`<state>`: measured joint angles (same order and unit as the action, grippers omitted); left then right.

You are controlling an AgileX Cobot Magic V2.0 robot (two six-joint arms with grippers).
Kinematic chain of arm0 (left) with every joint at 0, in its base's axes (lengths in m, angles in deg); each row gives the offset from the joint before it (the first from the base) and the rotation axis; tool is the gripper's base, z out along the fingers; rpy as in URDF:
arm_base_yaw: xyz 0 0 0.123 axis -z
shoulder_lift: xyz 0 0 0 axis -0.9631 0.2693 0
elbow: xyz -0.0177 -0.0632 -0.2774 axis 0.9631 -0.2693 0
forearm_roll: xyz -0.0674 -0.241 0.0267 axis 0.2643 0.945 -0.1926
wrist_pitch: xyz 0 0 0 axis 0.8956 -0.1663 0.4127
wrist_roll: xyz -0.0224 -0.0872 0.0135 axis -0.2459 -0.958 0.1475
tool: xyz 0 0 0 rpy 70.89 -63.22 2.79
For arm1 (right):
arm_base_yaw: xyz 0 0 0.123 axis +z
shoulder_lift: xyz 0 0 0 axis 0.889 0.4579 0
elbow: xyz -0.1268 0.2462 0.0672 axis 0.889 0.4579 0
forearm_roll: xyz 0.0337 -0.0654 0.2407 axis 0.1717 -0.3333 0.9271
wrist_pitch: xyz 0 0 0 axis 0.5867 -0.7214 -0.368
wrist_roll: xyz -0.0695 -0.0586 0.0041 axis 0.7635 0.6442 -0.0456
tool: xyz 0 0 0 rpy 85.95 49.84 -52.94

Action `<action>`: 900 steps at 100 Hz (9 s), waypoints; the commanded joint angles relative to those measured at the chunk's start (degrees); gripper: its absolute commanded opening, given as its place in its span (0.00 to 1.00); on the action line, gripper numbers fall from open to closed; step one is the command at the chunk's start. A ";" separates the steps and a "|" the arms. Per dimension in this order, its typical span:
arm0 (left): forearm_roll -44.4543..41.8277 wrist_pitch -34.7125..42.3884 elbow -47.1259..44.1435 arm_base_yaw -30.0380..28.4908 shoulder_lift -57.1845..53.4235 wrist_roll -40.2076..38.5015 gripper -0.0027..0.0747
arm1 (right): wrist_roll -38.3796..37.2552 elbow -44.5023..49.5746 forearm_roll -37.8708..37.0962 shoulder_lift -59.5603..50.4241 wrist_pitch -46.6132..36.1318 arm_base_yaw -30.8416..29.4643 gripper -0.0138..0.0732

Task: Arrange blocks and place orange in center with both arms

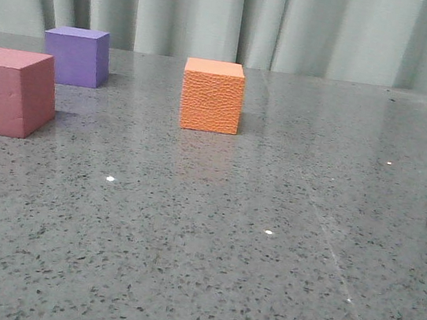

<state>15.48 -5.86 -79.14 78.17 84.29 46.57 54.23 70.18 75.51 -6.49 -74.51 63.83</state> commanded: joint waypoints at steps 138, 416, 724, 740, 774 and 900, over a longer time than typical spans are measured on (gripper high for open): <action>6.68 2.04 4.39 0.18 -0.38 -0.42 0.01 | 0.62 -0.55 0.12 -1.42 -6.09 -0.35 0.08; -21.47 -40.11 97.56 40.89 100.93 -44.82 0.87 | 0.62 -0.55 0.12 -1.42 -6.09 -0.35 0.08; -30.42 -38.23 77.41 26.01 87.55 -45.69 0.39 | 0.62 -0.55 0.12 -1.42 -6.09 -0.35 0.08; -30.03 -36.39 75.25 24.18 87.55 -45.69 0.39 | 0.62 -0.55 0.12 -1.42 -6.09 -0.35 0.08; -30.03 -31.06 71.61 23.55 87.55 -45.69 0.39 | 0.62 -0.55 0.12 -1.37 -6.09 -0.35 0.08; -30.21 -31.00 71.13 23.55 92.89 -46.14 0.39 | 0.62 -0.55 0.12 -1.37 -6.09 -0.35 0.08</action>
<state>-13.30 -38.17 -9.37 101.83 179.42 0.96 54.36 70.38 75.51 -6.49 -75.74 63.83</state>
